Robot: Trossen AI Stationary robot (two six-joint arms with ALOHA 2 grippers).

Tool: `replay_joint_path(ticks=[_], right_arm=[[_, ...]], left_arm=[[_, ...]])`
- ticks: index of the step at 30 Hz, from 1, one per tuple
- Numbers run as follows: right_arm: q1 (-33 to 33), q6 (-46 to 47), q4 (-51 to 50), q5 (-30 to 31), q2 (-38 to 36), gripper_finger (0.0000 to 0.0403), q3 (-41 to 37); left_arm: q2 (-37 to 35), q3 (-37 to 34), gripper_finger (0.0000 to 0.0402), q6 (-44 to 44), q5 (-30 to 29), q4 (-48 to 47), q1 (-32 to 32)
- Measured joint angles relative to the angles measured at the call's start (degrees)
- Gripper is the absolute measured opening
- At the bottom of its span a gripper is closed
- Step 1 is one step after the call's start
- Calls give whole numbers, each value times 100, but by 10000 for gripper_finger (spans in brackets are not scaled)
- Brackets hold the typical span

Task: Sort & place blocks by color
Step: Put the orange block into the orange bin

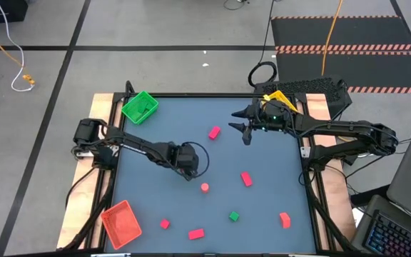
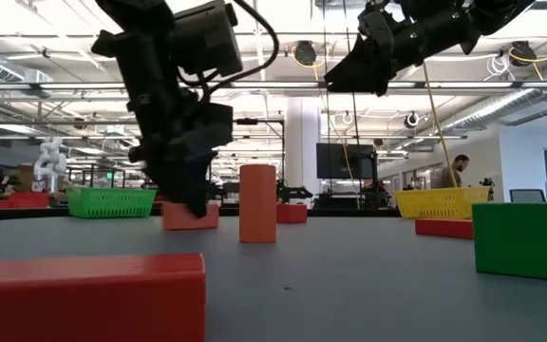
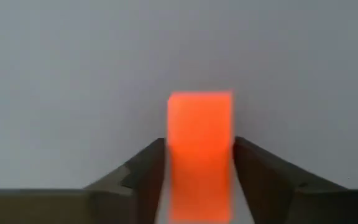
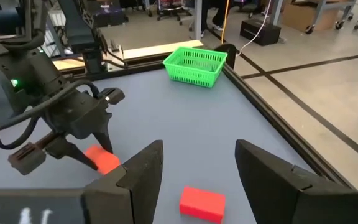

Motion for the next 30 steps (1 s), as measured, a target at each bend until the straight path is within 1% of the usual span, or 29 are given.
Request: replay_joint_path(ticks=[2, 6, 10, 12, 16, 19, 24, 27, 30], right_arm=[[-2, -4, 2, 1, 0, 196, 0], [0, -69, 23, 2, 0, 196, 0], [-2, -101, 21, 0, 0, 196, 0], [-1, -52, 14, 0, 0, 196, 0], [15, 172, -84, -21, 0, 196, 0], [50, 335, -205, -22, 0, 196, 0], [193, 668, -381, -29, 0, 196, 0], [326, 790, -450, -35, 0, 196, 0], [483, 876, -491, -35, 0, 196, 0]], left_arm=[[-3, 1, 125, 35, -2, -31, 10], [-4, 1, 125, 65, 54, -52, 8], [-182, -4, 125, 2, 399, -127, -41], [-385, -4, 125, -100, 473, -197, -129], [-904, -4, 125, -440, 436, -473, -437], [-1314, -3, 125, -807, 455, -757, -861], [-1849, -4, 125, -2164, 426, -1357, -1786], [-2011, -3, 125, -2872, 434, -1614, -2435], [-2016, -4, 125, -3449, 497, -1788, -3019]])
